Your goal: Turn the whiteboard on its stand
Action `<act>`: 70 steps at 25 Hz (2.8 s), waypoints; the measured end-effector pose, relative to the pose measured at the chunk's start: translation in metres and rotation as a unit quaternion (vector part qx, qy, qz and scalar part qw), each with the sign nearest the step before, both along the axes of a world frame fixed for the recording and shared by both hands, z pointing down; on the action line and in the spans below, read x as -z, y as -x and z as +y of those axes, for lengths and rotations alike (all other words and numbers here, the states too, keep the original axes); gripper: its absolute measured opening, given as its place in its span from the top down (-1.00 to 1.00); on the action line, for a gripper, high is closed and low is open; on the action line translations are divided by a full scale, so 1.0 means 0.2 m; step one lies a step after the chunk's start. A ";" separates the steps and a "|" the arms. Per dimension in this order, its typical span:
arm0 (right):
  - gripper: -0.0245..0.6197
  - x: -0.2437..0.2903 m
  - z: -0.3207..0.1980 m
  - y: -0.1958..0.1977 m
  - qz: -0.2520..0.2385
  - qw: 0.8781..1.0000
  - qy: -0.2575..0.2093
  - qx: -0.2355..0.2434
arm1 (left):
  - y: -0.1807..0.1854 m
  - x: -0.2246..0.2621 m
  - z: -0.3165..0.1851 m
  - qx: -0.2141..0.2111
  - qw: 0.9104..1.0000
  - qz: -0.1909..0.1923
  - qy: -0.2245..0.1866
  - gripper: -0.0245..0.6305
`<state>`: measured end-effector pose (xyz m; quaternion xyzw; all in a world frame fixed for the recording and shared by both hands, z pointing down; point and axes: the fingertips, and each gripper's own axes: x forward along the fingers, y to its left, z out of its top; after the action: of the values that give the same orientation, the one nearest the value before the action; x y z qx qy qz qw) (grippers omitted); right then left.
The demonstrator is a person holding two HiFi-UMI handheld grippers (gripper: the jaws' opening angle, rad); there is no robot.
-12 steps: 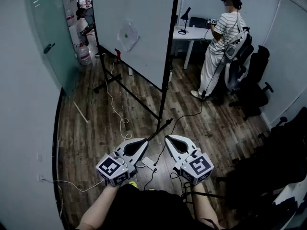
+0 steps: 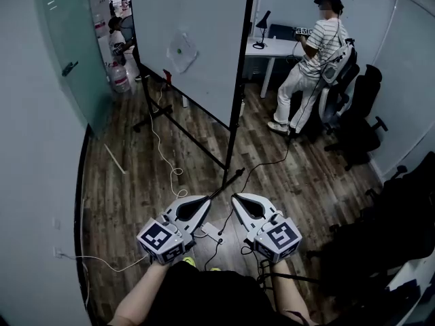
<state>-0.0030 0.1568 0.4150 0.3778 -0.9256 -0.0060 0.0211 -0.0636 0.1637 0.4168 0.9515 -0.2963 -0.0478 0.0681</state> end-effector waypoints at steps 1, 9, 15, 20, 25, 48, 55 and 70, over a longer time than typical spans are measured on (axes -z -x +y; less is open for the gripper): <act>0.83 -0.01 0.00 0.00 -0.002 1.000 0.002 0.001 | -0.01 -0.01 0.00 -0.003 1.000 0.000 -0.001 0.93; 0.83 -0.01 0.02 -0.01 -0.013 1.000 0.016 0.000 | -0.02 -0.02 0.02 -0.006 1.000 0.000 -0.003 0.93; 0.83 -0.02 0.03 -0.02 -0.029 0.999 0.034 0.007 | -0.05 -0.02 0.02 -0.001 1.000 0.001 0.002 0.93; 0.82 -0.05 0.03 -0.04 -0.017 0.999 0.037 0.015 | -0.07 -0.04 0.02 0.003 1.000 0.000 0.005 0.93; 0.83 -0.06 0.01 -0.08 -0.024 0.999 0.037 0.009 | -0.09 -0.04 0.01 0.006 1.000 -0.001 0.005 0.93; 0.82 -0.03 -0.13 -0.13 0.001 1.000 0.022 0.012 | -0.07 0.01 -0.11 0.035 0.999 -0.017 -0.018 0.93; 0.82 -0.04 -0.28 -0.12 0.004 1.000 0.027 -0.003 | -0.04 0.02 -0.29 0.029 0.999 -0.013 -0.023 0.93; 0.81 0.03 -0.82 0.00 -0.004 0.998 0.035 -0.053 | 0.12 0.12 -0.86 0.012 1.000 -0.007 -0.028 0.93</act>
<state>-0.0039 -0.0074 0.4091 0.4251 -0.9042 0.0291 0.0305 -0.0875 -0.0078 0.3927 0.9499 -0.3063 -0.0499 0.0383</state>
